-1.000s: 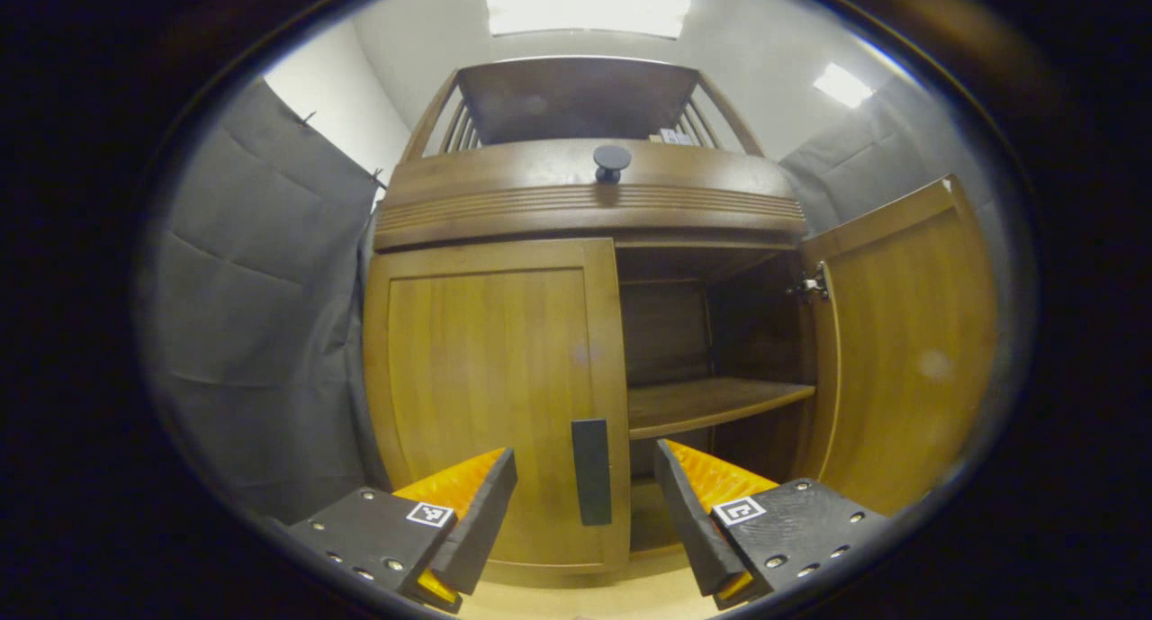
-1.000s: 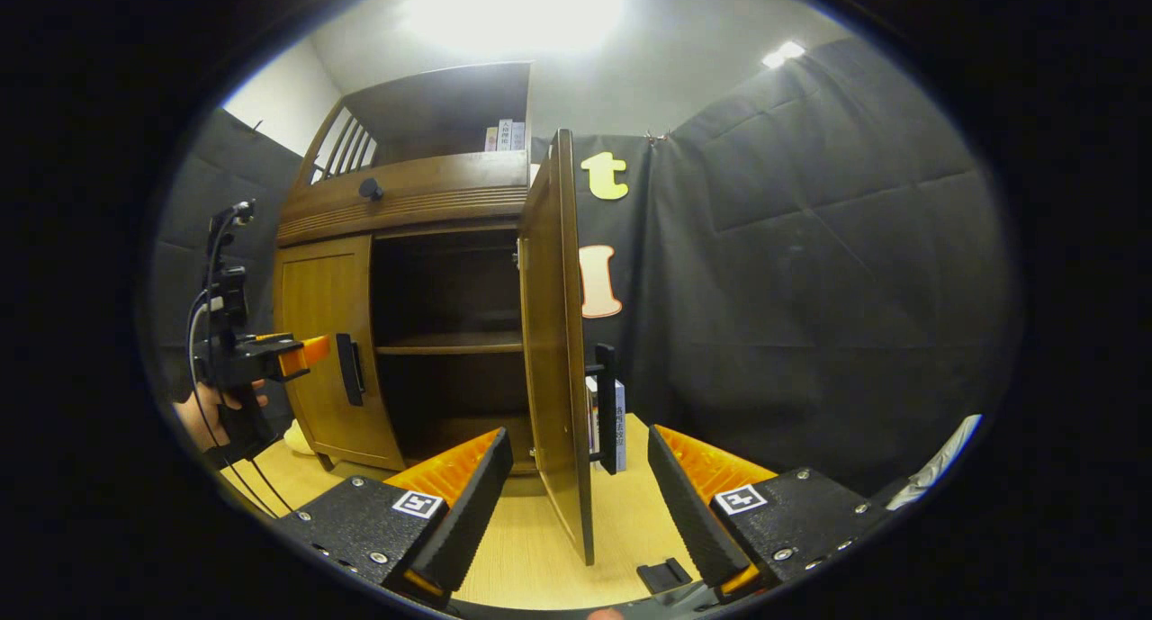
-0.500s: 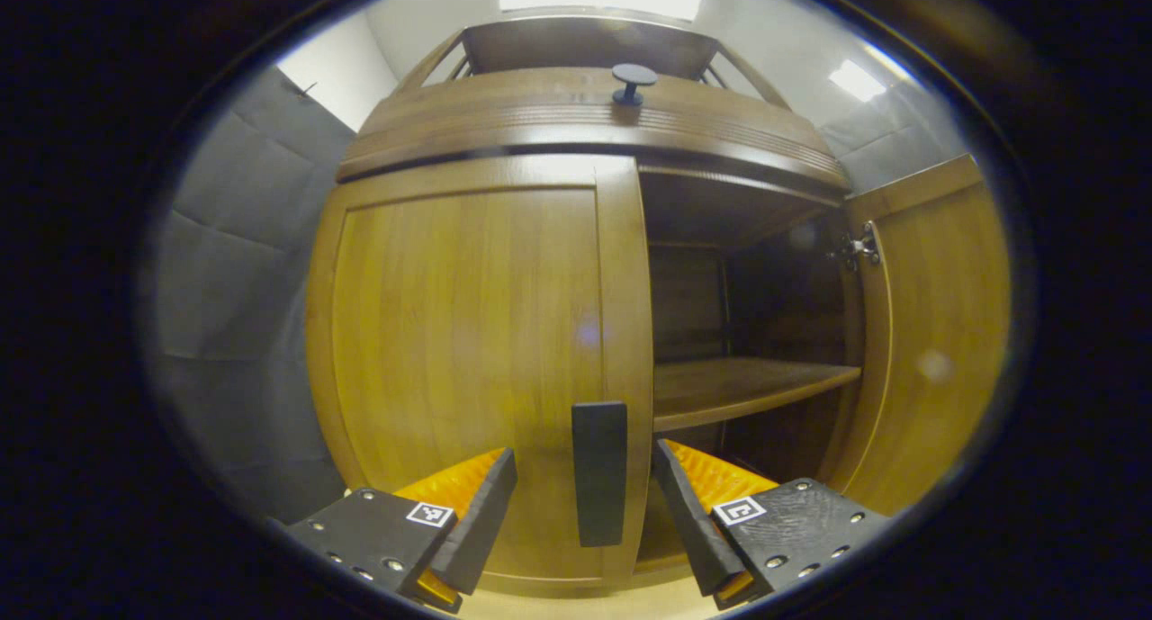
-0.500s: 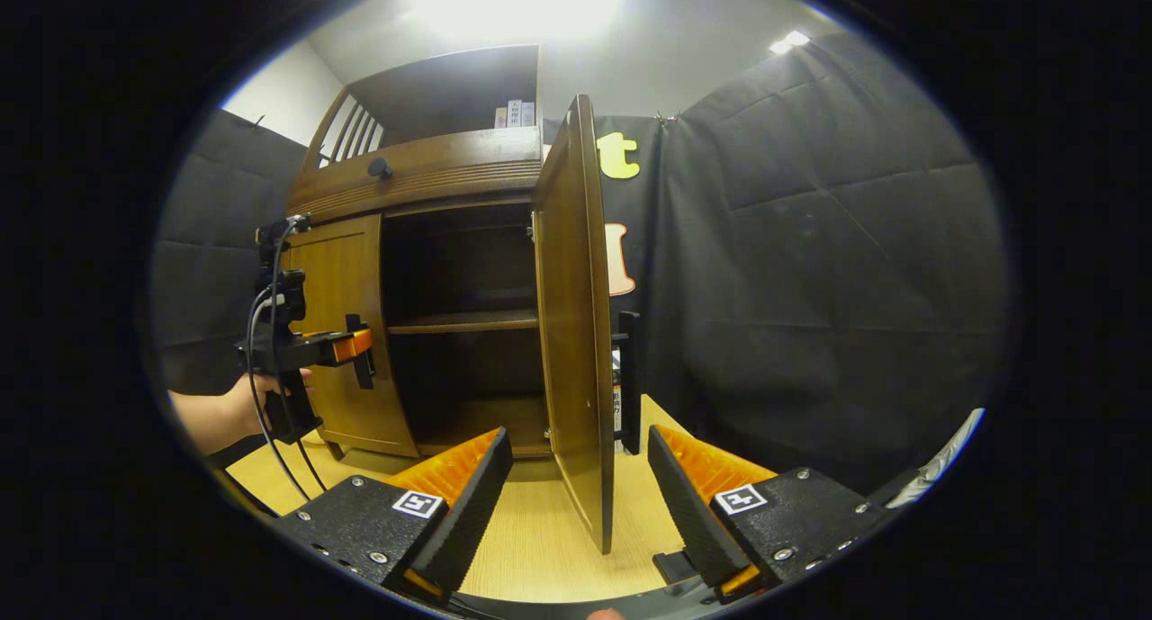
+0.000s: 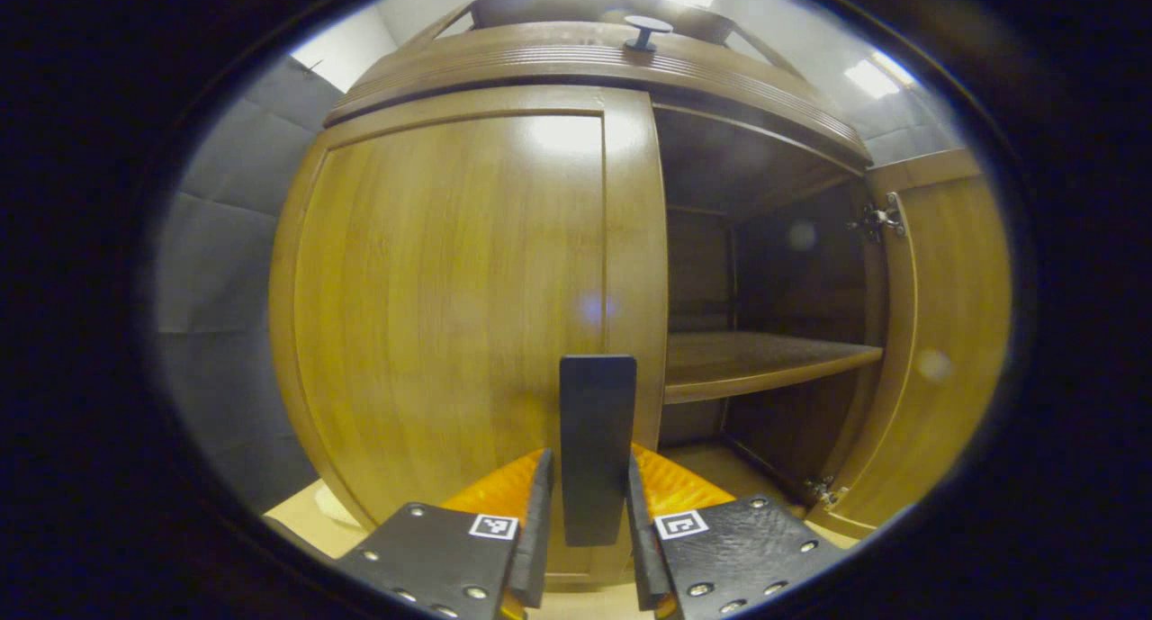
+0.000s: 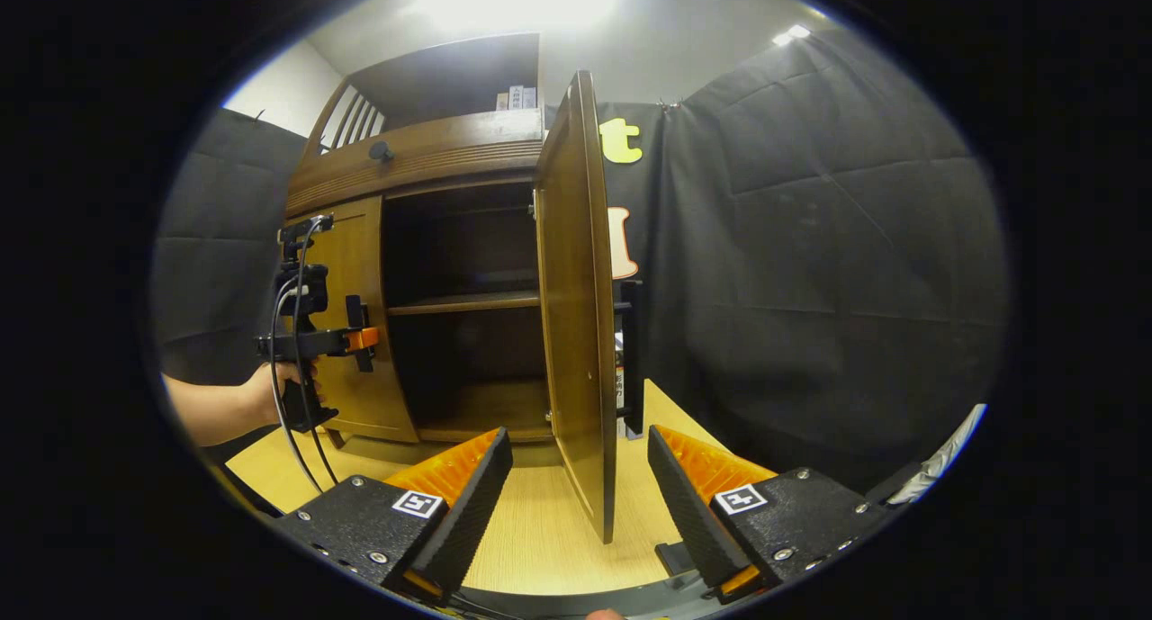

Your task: Open the right door of the double-door shoe cabinet with the right hand, and open the left door with the left hand.

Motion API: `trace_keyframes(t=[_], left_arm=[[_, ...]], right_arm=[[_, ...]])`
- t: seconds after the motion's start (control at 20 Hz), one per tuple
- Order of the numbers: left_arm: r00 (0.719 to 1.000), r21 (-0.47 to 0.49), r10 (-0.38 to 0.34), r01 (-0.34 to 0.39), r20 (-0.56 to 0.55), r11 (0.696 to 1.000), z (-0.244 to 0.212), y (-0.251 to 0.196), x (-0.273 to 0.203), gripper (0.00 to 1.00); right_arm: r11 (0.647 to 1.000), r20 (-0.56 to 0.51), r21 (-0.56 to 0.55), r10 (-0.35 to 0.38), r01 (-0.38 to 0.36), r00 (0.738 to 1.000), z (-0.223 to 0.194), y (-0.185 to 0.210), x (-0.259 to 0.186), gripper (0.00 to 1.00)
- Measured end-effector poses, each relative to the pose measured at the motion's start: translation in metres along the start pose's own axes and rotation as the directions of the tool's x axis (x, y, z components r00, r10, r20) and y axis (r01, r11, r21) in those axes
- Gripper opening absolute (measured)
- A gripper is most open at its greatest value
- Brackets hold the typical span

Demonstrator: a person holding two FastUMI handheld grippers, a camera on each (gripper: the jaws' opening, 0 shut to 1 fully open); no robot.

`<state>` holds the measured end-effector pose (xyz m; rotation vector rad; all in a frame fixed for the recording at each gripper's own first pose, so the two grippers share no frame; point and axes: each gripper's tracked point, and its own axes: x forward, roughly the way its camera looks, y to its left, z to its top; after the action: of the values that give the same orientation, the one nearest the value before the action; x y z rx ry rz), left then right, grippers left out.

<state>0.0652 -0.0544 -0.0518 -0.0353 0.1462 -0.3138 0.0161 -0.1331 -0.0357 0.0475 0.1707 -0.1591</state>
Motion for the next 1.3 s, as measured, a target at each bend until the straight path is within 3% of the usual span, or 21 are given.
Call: trace_keyframes(t=[0.05, 0.1, 0.4, 0.45, 0.7, 0.75, 0.8, 1.3], left_arm=[[1.0, -0.002, 0.007, -0.007, 0.008, 1.0, 0.006, -0.001, -0.03, 0.45], [1.0, 0.011, 0.013, -0.013, -0.002, 1.0, 0.0, 0.0, -0.003, 0.41], [1.0, 0.006, 0.023, -0.023, -0.013, 1.0, 0.0, 0.005, -0.025, 0.2], [1.0, 0.003, 0.019, -0.019, -0.02, 1.0, -0.001, 0.006, -0.029, 0.11], [1.0, -0.014, 0.02, -0.02, -0.012, 1.0, 0.004, 0.009, -0.049, 0.2], [1.0, -0.017, 0.019, -0.019, -0.012, 1.0, 0.007, 0.01, -0.052, 0.16], [1.0, -0.021, 0.017, -0.018, -0.012, 1.0, 0.009, 0.013, -0.056, 0.2], [1.0, -0.025, 0.009, -0.009, -0.005, 1.0, 0.031, 0.036, -0.074, 0.2]], right_arm=[[1.0, -0.006, 0.006, 0.005, -0.005, 1.0, -0.001, 0.001, 0.001, 0.94], [1.0, -0.006, 0.014, 0.011, -0.011, 1.0, -0.002, 0.002, 0.001, 0.94], [0.998, 0.022, 0.017, 0.056, -0.056, 0.998, 0.005, 0.02, -0.002, 0.92], [0.998, 0.023, 0.015, 0.062, -0.063, 0.998, 0.005, 0.022, -0.004, 0.94], [0.996, 0.022, 0.017, 0.084, -0.084, 0.996, 0.004, 0.032, -0.014, 0.94], [0.996, 0.026, 0.017, 0.089, -0.089, 0.996, 0.005, 0.035, -0.017, 0.94], [0.995, 0.029, 0.016, 0.094, -0.094, 0.995, 0.005, 0.037, -0.019, 0.94], [0.986, 0.029, -0.003, 0.165, -0.165, 0.986, 0.005, 0.075, -0.036, 0.94]])
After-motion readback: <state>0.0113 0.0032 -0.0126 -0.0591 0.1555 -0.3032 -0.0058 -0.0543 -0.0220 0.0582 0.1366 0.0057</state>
